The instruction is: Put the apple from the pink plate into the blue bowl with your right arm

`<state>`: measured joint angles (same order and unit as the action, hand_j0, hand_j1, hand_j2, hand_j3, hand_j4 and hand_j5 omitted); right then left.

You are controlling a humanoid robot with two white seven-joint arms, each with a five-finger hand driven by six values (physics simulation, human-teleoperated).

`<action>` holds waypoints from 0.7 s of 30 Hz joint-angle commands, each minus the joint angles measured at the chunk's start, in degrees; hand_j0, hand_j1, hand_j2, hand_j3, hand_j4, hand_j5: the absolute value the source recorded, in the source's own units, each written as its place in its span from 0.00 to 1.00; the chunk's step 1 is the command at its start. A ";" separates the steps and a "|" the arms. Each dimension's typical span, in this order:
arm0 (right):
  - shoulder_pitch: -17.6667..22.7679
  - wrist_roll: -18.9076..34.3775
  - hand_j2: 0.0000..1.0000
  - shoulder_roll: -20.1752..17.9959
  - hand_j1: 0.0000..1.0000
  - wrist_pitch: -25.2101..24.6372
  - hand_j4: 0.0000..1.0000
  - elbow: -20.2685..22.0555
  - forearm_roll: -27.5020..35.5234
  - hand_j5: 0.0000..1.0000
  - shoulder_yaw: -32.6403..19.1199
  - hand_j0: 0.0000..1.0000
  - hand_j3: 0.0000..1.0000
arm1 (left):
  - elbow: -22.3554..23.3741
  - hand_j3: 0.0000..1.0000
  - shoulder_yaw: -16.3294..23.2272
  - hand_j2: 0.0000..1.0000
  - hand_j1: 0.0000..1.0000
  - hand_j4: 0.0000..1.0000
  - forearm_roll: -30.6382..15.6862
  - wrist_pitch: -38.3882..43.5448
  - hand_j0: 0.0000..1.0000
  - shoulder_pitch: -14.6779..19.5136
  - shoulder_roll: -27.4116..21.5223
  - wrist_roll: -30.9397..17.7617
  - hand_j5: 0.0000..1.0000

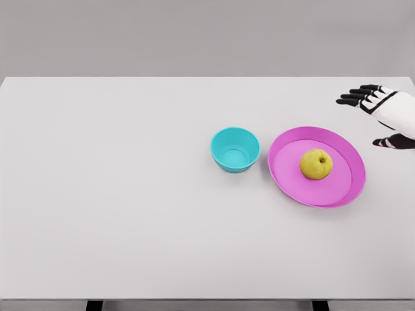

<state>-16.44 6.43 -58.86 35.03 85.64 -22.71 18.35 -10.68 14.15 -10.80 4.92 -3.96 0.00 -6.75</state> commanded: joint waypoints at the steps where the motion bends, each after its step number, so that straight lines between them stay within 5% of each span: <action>1: 0.00 -0.01 1.00 -0.12 1.00 -0.03 1.00 0.32 0.39 1.00 0.37 1.00 1.00 | -0.04 1.00 0.00 1.00 1.00 1.00 -0.01 0.00 1.00 0.00 0.00 -0.01 1.00; 6: 0.97 0.16 1.00 -1.08 1.00 -0.03 1.00 0.41 0.39 1.00 4.24 1.00 1.00 | 0.04 1.00 0.00 1.00 1.00 1.00 -0.01 0.00 1.00 0.00 0.00 -0.01 1.00; 8: -0.09 13.69 1.00 -2.05 1.00 -0.03 1.00 2.78 0.39 1.00 3.28 1.00 1.00 | 0.04 1.00 0.00 1.00 1.00 1.00 -0.01 0.00 1.00 0.00 0.00 -0.01 1.00; 11: -2.90 27.15 1.00 -1.70 1.00 -0.03 1.00 5.51 0.56 1.00 2.92 1.00 1.00 | -0.04 1.00 0.00 1.00 1.00 1.00 -0.01 0.00 1.00 0.00 0.00 -0.01 1.00; 16: -4.83 28.57 1.00 -0.56 1.00 -0.03 1.00 5.16 0.65 1.00 3.80 1.00 1.00 | 0.04 1.00 0.00 1.00 1.00 1.00 -0.01 0.00 1.00 0.00 0.00 -0.01 1.00; 21: -14.50 28.57 1.00 3.75 1.00 -0.03 1.00 -0.64 0.56 1.00 14.35 1.00 1.00 | -0.04 1.00 0.00 1.00 1.00 1.00 -0.01 0.00 1.00 0.00 0.00 -0.01 1.00</action>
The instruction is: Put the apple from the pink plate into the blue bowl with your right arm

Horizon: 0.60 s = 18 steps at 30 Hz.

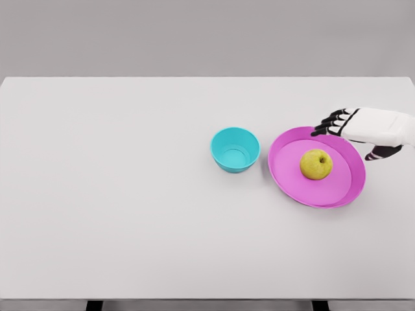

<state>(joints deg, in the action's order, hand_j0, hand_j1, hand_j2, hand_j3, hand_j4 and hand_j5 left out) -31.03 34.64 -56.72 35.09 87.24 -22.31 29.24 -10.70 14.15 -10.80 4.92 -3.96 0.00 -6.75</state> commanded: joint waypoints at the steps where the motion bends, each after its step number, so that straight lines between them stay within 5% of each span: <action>1: -0.09 0.36 1.00 1.97 1.00 -0.09 1.00 -2.95 0.16 1.00 4.42 1.00 1.00 | 0.06 1.00 0.00 1.00 1.00 1.00 -0.02 0.00 1.00 0.00 0.00 -0.01 1.00; 5: -3.86 0.36 1.00 4.16 1.00 -0.09 1.00 -6.20 0.16 1.00 9.08 1.00 1.00 | -0.02 1.00 0.00 1.00 1.00 1.00 -0.02 0.00 1.00 0.00 0.00 -0.01 1.00; 16: -4.75 0.36 1.00 6.18 1.00 -0.09 1.00 -8.31 -0.01 1.00 11.81 1.00 1.00 | -0.02 1.00 0.00 1.00 1.00 1.00 -0.02 0.00 1.00 0.00 0.00 -0.01 1.00; 17: -4.75 0.36 0.98 6.18 0.98 -0.09 0.98 -8.40 -0.01 0.98 11.81 0.98 0.98 | 0.06 1.00 0.00 1.00 1.00 1.00 -0.02 0.00 1.00 0.00 0.00 -0.01 1.00; 18: -4.92 0.36 0.86 6.18 0.86 -0.09 0.86 -8.40 -0.01 0.86 11.81 0.86 0.86 | -0.02 1.00 0.00 1.00 1.00 1.00 -0.02 0.00 1.00 0.00 0.00 -0.01 1.00</action>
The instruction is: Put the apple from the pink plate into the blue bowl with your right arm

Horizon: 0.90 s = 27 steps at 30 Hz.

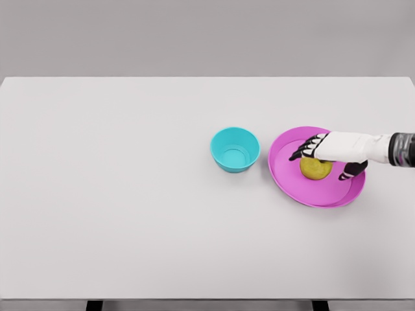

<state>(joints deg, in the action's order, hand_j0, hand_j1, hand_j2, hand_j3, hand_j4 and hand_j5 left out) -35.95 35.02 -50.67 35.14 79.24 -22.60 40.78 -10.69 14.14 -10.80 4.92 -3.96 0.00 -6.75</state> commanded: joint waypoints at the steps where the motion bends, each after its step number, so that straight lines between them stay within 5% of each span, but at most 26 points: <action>1: 0.00 -0.02 0.74 0.13 0.74 -0.14 0.74 -0.40 0.28 0.74 0.27 0.74 0.74 | -0.03 1.00 0.01 1.00 1.00 1.00 -0.02 0.00 1.00 0.00 0.00 -0.01 1.00; 6: 0.00 -0.02 0.59 0.13 0.59 -0.14 0.59 -0.22 0.28 0.59 0.27 0.59 0.59 | -0.03 1.00 0.01 1.00 1.00 1.00 -0.02 0.00 1.00 0.00 0.00 -0.01 1.00; 27: -3.78 -0.02 0.56 2.15 0.56 -0.14 0.56 0.22 0.54 0.56 -0.35 0.56 0.56 | 0.05 1.00 0.01 1.00 1.00 1.00 -0.02 0.00 1.00 0.00 0.00 -0.01 1.00</action>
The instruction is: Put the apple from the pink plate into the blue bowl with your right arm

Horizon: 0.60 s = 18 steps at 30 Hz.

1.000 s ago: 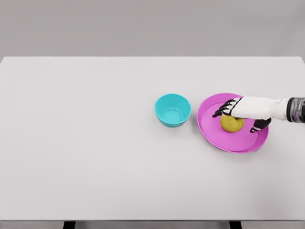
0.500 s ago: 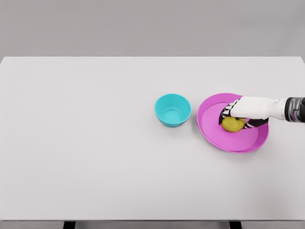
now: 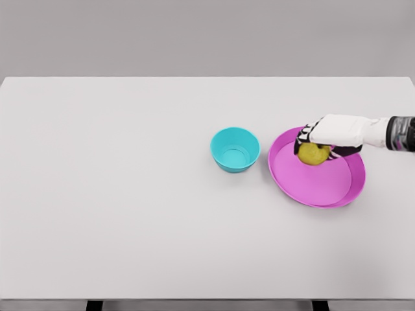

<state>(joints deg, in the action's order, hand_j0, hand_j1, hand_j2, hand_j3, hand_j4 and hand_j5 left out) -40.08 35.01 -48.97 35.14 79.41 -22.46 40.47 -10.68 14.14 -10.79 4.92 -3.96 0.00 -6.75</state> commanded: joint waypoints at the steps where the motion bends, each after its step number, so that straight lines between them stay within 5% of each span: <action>1: -0.09 -0.01 0.56 1.25 0.56 -0.14 0.56 0.04 0.32 0.56 -0.04 0.56 0.56 | -0.04 1.00 0.01 1.00 1.00 1.00 -0.02 0.00 1.00 0.00 0.00 -0.01 1.00; 18: -4.84 -0.01 0.56 8.89 0.56 -0.14 0.56 1.10 0.23 0.56 0.66 0.56 0.56 | -0.04 1.00 0.01 1.00 1.00 1.00 -0.02 0.00 1.00 0.00 0.00 -0.01 1.00</action>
<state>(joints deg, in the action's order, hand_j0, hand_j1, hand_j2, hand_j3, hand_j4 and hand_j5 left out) -45.00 35.00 -41.18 35.17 80.47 -22.51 41.06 -10.69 14.14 -10.79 4.92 -3.96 0.00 -6.75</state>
